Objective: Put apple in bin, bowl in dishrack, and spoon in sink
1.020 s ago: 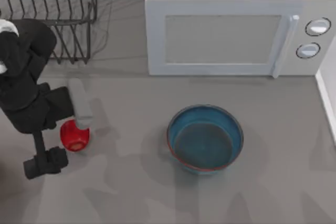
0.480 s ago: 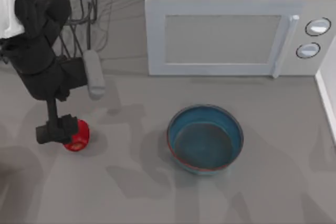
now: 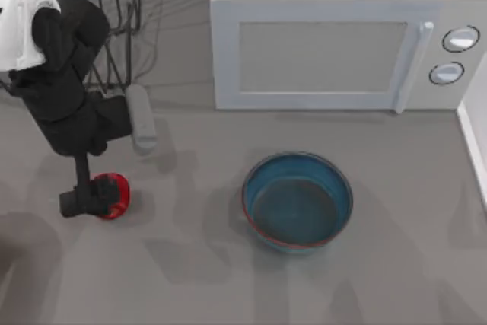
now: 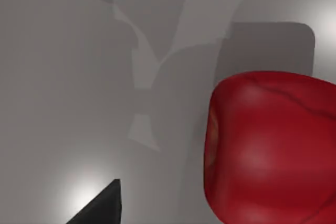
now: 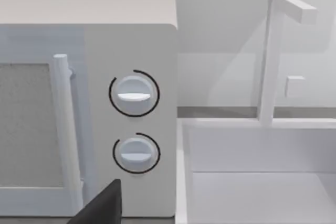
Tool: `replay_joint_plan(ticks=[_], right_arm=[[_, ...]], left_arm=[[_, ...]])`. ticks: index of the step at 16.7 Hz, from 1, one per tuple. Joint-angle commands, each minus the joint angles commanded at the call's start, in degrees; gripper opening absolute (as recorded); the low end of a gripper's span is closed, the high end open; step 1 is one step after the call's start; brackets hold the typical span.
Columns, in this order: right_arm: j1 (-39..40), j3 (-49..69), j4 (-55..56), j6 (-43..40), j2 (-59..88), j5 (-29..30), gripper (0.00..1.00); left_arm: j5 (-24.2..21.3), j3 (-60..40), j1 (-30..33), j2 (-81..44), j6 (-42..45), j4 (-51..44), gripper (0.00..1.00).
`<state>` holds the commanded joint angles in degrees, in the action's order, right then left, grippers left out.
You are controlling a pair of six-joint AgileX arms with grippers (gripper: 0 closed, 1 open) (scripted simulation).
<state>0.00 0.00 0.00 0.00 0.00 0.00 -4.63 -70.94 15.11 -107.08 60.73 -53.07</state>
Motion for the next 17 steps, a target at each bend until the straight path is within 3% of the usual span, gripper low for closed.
replay_joint_plan(ticks=[4, 9, 17], right_arm=[[0.00, 0.00, 0.00, 0.00, 0.00, 0.00, 1.00], [0.00, 0.00, 0.00, 0.00, 0.00, 0.00, 1.00], [0.00, 0.00, 0.00, 0.00, 0.00, 0.00, 1.00]], left_arm=[[-0.01, 4.54, 0.54, -3.87, -0.52, 9.13, 1.00], [-0.02, 5.53, 0.70, -4.96, -0.54, 10.68, 1.00], [-0.02, 5.53, 0.70, -4.96, -0.54, 10.68, 0.40]])
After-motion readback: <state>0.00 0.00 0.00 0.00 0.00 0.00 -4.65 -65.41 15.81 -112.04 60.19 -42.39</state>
